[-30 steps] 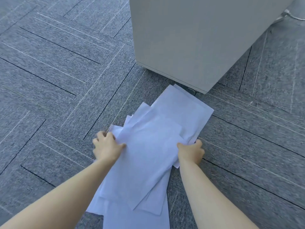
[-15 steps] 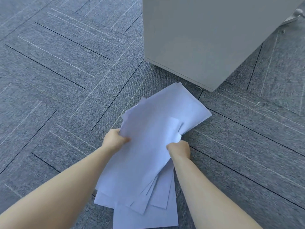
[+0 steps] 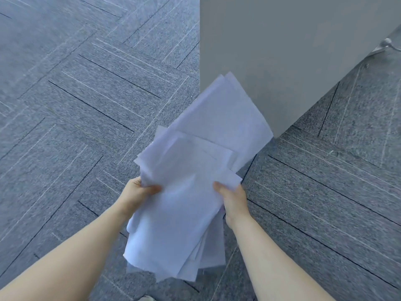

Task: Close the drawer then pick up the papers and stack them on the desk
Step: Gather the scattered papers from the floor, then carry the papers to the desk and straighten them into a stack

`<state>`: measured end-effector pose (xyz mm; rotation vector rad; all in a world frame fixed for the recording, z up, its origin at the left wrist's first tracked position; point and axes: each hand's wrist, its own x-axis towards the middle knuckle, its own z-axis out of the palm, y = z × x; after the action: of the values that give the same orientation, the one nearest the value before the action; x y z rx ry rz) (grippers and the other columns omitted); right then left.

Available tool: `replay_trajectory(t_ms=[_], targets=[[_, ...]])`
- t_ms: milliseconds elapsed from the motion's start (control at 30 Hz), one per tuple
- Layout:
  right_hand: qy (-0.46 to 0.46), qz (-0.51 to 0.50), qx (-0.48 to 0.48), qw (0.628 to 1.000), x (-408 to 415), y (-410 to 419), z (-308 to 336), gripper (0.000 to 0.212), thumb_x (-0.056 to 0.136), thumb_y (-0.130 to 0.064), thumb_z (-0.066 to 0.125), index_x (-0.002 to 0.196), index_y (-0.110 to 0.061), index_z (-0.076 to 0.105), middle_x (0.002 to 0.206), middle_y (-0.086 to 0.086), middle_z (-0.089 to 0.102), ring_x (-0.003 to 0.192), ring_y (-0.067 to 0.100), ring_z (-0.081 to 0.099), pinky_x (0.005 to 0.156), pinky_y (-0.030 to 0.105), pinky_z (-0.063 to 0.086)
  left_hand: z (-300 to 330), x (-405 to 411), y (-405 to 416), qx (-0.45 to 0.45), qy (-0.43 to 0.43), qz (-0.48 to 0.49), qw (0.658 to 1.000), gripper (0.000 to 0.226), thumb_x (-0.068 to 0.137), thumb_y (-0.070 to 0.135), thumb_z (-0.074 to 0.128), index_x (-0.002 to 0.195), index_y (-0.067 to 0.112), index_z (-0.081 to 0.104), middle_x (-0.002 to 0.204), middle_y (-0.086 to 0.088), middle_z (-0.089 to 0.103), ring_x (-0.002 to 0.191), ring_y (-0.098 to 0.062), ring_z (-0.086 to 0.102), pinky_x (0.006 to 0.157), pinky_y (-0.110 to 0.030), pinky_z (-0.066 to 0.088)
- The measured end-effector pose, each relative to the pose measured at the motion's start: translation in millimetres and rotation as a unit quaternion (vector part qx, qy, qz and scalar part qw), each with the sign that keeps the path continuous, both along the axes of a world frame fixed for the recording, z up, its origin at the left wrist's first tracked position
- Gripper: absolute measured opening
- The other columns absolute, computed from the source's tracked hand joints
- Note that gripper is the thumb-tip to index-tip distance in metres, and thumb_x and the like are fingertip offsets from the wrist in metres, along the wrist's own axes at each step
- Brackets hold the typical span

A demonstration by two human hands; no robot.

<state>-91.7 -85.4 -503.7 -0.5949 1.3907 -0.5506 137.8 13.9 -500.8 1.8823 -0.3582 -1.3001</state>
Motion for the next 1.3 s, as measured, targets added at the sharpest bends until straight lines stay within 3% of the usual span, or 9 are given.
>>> replay_trajectory(t_ms=[133,267,433,600,767,900,1100,1200,1300], targets=[[0.024,0.071,-0.066,0.995,21.7,-13.5,122.4,0.023,0.081,0.005,0.068,0.086,-0.017,0.072,0.086,0.003,0.075,0.08,0.024,0.071,0.075,0.035,0.058,122.1,12.6,5.4,-0.027,-0.025,0.035,0.999,0.02,0.06,0.005,0.079,0.077,0.012,0.07,0.06,0.01,0.073,0.053,-0.004,0.065,0.054,-0.021,0.058],[0.008,0.095,-0.17,0.981,51.1,-38.6,288.0,0.021,0.082,0.007,0.067,0.096,-0.008,0.072,0.084,-0.005,0.073,0.065,-0.001,0.07,0.065,0.018,0.056,273.4,27.1,-7.8,-0.066,-0.044,0.085,0.993,0.012,0.075,0.001,0.074,0.078,0.012,0.07,0.065,0.009,0.074,0.058,-0.008,0.068,0.06,-0.026,0.057],[-0.014,0.091,-0.245,0.965,58.9,-66.9,508.2,0.018,0.083,0.0,0.067,0.099,-0.004,0.075,0.093,0.006,0.078,0.079,0.015,0.072,0.075,0.033,0.058,474.8,31.6,-38.6,-0.132,-0.072,0.121,0.981,0.019,0.075,0.01,0.076,0.085,-0.004,0.069,0.08,-0.009,0.07,0.071,-0.022,0.062,0.069,-0.034,0.054],[-0.029,0.065,-0.339,0.938,35.0,-114.7,711.3,0.016,0.085,-0.002,0.067,0.081,-0.015,0.077,0.065,-0.007,0.068,0.056,0.007,0.059,0.054,0.022,0.048,679.5,28.2,-104.1,-0.203,-0.081,0.03,0.975,0.006,0.079,0.013,0.075,0.08,0.007,0.074,0.072,0.003,0.076,0.066,-0.014,0.07,0.064,-0.029,0.057],[0.026,-0.028,-0.452,0.891,-19.7,-186.2,837.7,0.012,0.075,-0.016,0.075,0.07,-0.027,0.077,0.059,-0.012,0.067,0.055,0.008,0.055,0.059,0.028,0.044,819.7,-6.9,-192.9,-0.309,-0.068,-0.05,0.947,0.007,0.081,0.004,0.07,0.088,0.004,0.072,0.069,0.005,0.076,0.063,-0.01,0.071,0.067,-0.025,0.06],[0.019,-0.104,-0.488,0.866,-84.8,-249.9,892.1,0.016,0.079,-0.013,0.074,0.067,-0.023,0.07,0.047,-0.017,0.063,0.044,-0.003,0.054,0.049,0.021,0.045,875.9,-68.7,-280.3,-0.379,-0.061,-0.037,0.922,0.007,0.079,0.004,0.072,0.083,0.01,0.071,0.065,0.006,0.074,0.06,-0.01,0.068,0.06,-0.025,0.058],[0.023,-0.143,-0.5,0.854,-180.8,-355.3,894.6,0.009,0.065,-0.032,0.076,0.072,-0.03,0.08,0.076,-0.004,0.076,0.079,0.021,0.07,0.082,0.052,0.057,904.2,-161.7,-418.6,-0.461,-0.075,0.072,0.881,0.027,0.09,0.024,0.062,0.116,0.031,0.06,0.07,0.006,0.048,0.057,-0.008,0.038,0.054,-0.025,0.032],[0.009,-0.137,-0.496,0.857,-215.4,-394.4,886.5,0.01,0.071,-0.025,0.077,0.08,-0.027,0.08,0.088,-0.002,0.079,0.092,0.024,0.074,0.09,0.05,0.056,903.7,-191.7,-468.6,-0.453,-0.081,0.081,0.884,0.009,0.089,0.023,0.063,0.087,0.023,0.071,0.057,0.012,0.056,0.054,-0.011,0.045,0.057,-0.029,0.04],[-0.054,-0.149,-0.462,0.873,-241.0,-424.4,874.4,0.018,0.084,-0.005,0.071,0.086,-0.02,0.08,0.091,0.001,0.079,0.101,0.031,0.071,0.095,0.049,0.051,889.1,-215.7,-496.1,-0.4,-0.054,0.053,0.913,0.019,0.089,0.016,0.063,0.072,0.018,0.07,0.061,0.001,0.064,0.052,-0.016,0.057,0.054,-0.027,0.051]])
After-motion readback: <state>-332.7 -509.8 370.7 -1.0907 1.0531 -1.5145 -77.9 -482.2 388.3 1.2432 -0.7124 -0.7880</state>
